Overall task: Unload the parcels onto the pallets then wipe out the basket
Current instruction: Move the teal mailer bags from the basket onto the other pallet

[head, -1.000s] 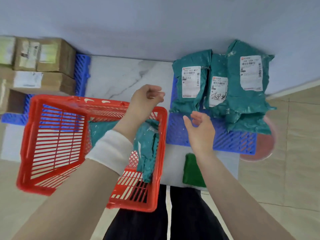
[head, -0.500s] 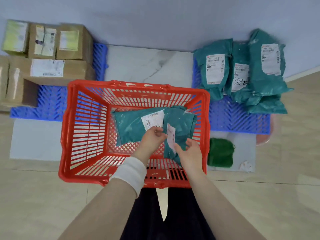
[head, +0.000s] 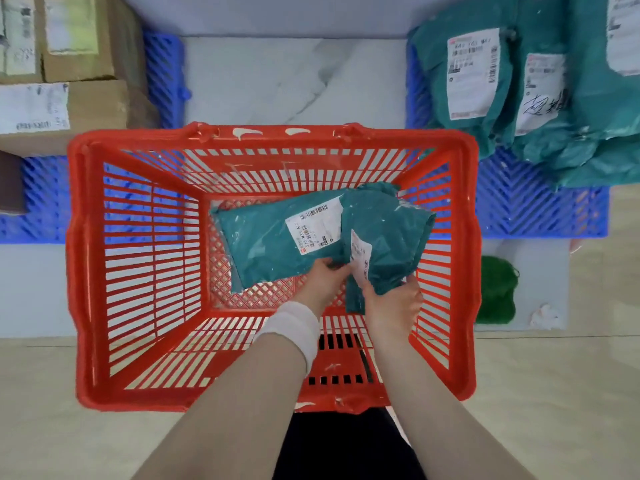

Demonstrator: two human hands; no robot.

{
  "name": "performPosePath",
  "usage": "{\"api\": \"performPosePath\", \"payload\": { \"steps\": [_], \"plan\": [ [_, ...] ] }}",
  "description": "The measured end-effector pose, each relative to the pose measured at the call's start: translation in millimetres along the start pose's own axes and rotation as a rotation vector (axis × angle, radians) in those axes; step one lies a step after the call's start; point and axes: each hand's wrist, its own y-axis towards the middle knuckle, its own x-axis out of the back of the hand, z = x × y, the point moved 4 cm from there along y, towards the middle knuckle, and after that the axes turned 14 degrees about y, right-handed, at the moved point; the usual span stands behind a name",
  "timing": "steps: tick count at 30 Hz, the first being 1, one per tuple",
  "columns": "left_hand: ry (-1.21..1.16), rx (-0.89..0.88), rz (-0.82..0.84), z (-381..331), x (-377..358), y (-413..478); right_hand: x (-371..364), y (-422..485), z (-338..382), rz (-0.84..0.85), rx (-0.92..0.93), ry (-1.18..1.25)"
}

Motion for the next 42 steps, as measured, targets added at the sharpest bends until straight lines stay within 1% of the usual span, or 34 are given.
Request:
{"api": "performPosePath", "payload": {
  "steps": [3, 5, 8, 11, 13, 15, 17, 19, 21, 24, 26, 30, 33, 35, 37, 40, 42],
  "plan": [
    [-0.178, 0.056, 0.053, 11, -11, 18, -10, 7, -3, -0.051, -0.043, -0.098],
    [-0.251, 0.06, 0.086, 15, -15, 22, -14, 10, -2, -0.051, -0.052, -0.158],
    [-0.26, 0.05, 0.139, 15, -15, 18, -11, 12, 0, -0.063, -0.068, -0.125],
    [-0.191, 0.042, 0.186, 8, -8, -1, 5, 8, 6, -0.059, -0.037, -0.023],
    [-0.164, 0.045, 0.179, 4, 3, -18, 18, -2, 17, -0.012, 0.054, 0.026],
    [-0.15, 0.025, 0.178, -1, 16, -40, 32, -15, 29, 0.032, 0.101, 0.046],
    [-0.097, 0.006, 0.135, -7, 33, -62, 45, -29, 39, 0.077, 0.088, 0.118],
    [-0.059, -0.022, 0.057, -12, 53, -83, 56, -42, 46, 0.135, 0.053, 0.212],
    [-0.024, -0.033, 0.002, -15, 67, -102, 67, -54, 52, 0.215, 0.012, 0.348],
    [-0.096, -0.064, -0.019, -24, 74, -131, 86, -73, 59, 0.352, -0.054, 0.568],
    [-0.151, -0.096, -0.048, -34, 69, -147, 102, -78, 64, 0.411, -0.048, 0.611],
    [-0.252, -0.197, -0.149, -69, 40, -166, 140, -66, 70, 0.563, -0.017, 0.766],
    [-0.269, -0.273, -0.214, -111, 7, -171, 169, -42, 75, 0.667, 0.049, 0.766],
    [-0.249, -0.3, -0.251, -142, -22, -167, 192, -11, 80, 0.634, 0.128, 0.723],
    [-0.281, -0.288, -0.269, -168, -57, -160, 219, 28, 89, 0.576, 0.185, 0.668],
    [-0.318, -0.244, -0.194, -206, -112, -141, 259, 88, 102, 0.502, 0.221, 0.618],
    [-0.31, -0.216, -0.186, -227, -137, -129, 277, 120, 109, 0.478, 0.214, 0.568]
  ]
}}
